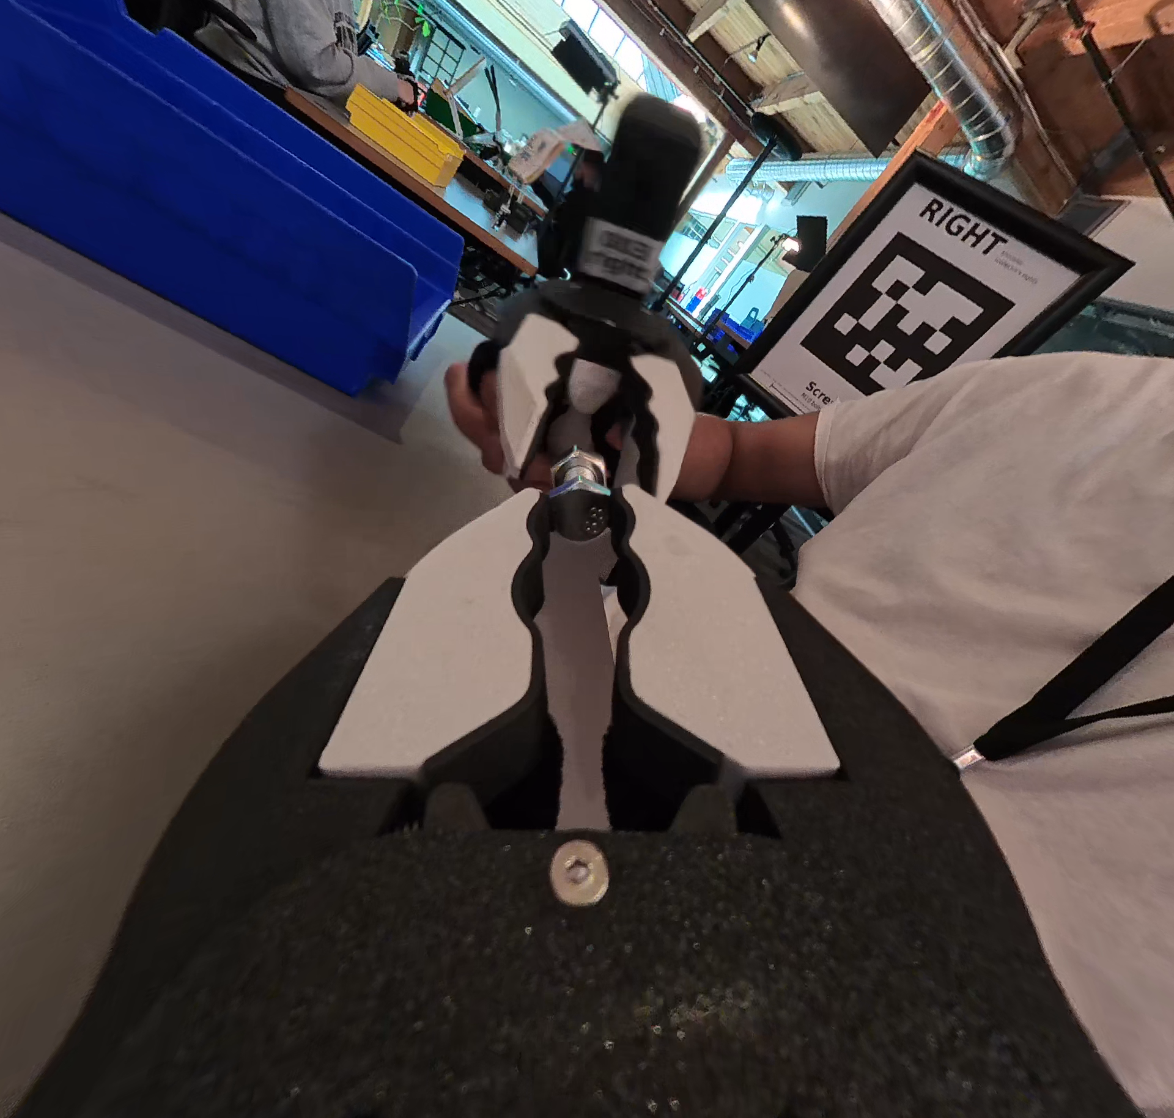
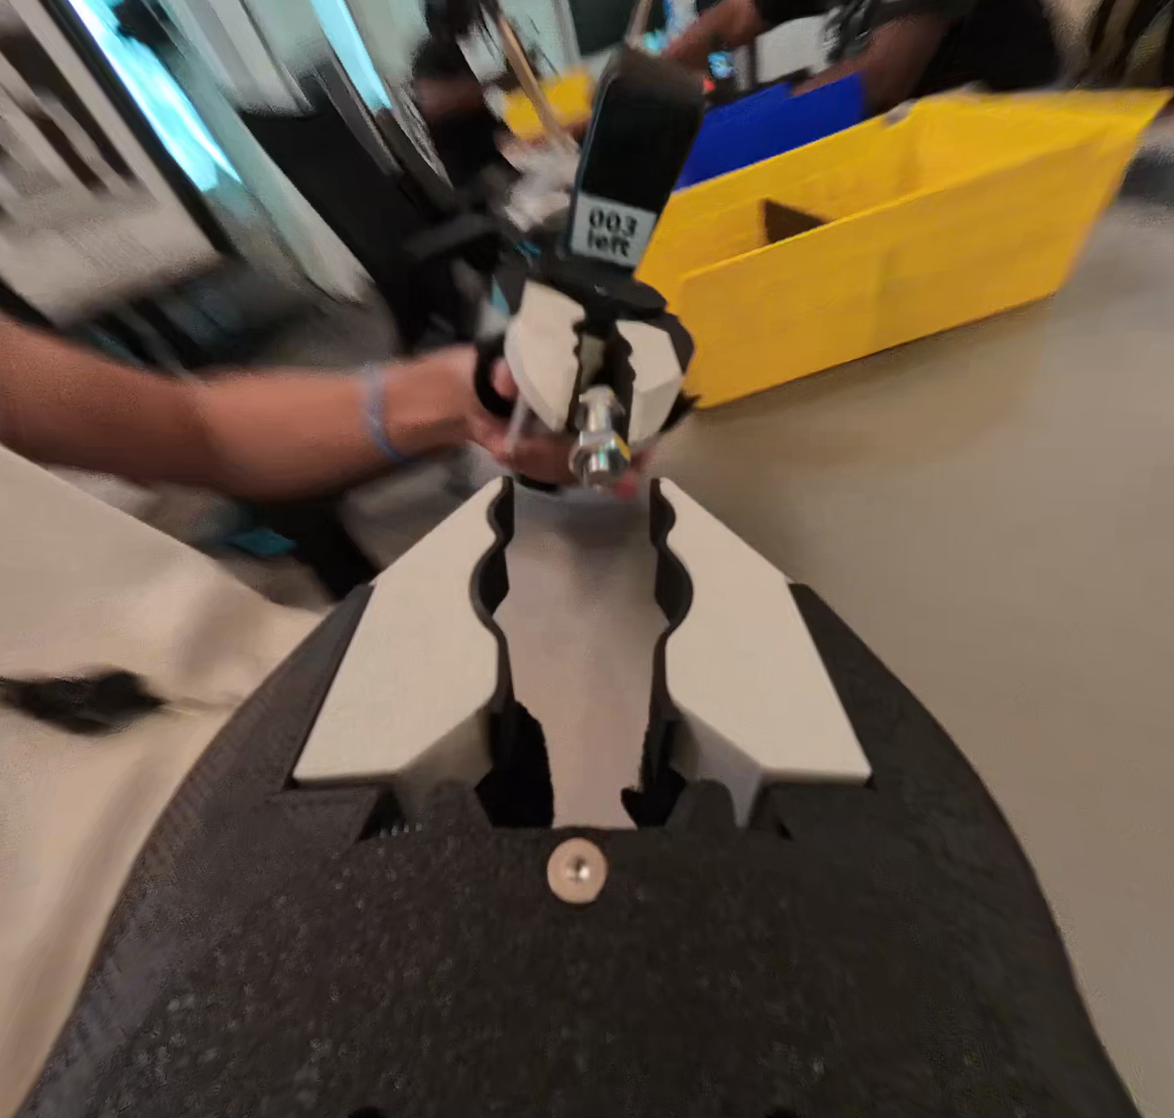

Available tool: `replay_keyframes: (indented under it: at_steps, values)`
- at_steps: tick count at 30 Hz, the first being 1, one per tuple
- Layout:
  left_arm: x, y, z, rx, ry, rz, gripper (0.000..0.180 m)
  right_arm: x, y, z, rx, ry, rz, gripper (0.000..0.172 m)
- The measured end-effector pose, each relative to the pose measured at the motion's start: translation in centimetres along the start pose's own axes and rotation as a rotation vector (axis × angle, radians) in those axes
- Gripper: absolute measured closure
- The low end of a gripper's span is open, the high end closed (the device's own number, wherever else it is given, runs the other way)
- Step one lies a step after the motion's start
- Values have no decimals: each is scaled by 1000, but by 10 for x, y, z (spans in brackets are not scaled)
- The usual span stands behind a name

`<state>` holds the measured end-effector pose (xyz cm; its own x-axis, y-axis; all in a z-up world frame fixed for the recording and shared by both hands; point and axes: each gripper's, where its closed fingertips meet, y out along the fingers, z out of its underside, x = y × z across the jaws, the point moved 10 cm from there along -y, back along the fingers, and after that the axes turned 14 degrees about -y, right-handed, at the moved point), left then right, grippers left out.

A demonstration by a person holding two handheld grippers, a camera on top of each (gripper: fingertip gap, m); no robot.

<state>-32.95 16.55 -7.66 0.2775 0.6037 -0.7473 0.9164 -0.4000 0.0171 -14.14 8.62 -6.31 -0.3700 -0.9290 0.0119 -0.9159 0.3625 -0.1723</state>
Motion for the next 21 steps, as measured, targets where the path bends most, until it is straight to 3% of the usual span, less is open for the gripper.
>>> replay_keyframes:
  at_steps: [5,7,9,13,18,21]
  values:
    - [6,-2,-1,-17,-75,11,163,32,9,7,314,-932,448,128]
    - [9,-2,0,-10,-102,4,163,36,15,13,397,-1226,598,127]
    - [12,-2,1,-4,-129,-3,163,42,20,19,419,-1416,649,128]
    - [13,1,2,8,-156,3,163,49,27,18,390,-1461,653,132]
    - [12,2,2,13,-151,10,163,47,26,15,386,-1421,621,154]
    - [12,2,3,30,-130,-11,163,43,23,9,351,-1193,531,154]
